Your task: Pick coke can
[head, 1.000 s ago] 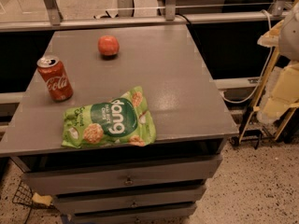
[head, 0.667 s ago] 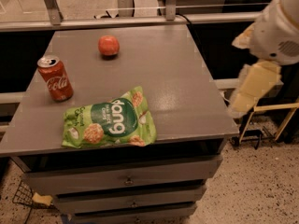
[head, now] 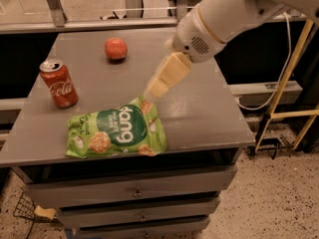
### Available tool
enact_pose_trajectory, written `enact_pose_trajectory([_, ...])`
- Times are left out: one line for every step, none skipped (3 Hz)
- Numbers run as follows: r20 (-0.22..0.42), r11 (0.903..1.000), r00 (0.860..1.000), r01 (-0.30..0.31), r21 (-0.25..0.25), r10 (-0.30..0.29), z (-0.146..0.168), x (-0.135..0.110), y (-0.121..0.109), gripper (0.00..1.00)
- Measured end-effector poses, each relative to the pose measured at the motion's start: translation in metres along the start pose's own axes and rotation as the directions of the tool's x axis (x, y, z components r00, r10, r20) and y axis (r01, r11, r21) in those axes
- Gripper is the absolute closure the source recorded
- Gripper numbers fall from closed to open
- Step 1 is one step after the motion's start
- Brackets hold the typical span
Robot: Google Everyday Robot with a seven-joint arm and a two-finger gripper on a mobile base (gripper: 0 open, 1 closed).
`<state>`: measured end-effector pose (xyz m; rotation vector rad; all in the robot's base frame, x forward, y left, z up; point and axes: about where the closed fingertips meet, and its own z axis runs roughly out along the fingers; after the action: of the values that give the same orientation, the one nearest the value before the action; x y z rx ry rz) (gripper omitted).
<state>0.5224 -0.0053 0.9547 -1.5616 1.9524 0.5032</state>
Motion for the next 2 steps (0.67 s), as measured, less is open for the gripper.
enact_pose_trajectory([0.051,0.9996,0.999,-0.007,0.029,0.005,0.004,-0.0145,-0.0086,0.0])
enact_pose_trajectory([0.049,0.9996,0.999,-0.006,0.028,0.004,0.0039,-0.0141,-0.008,0.0])
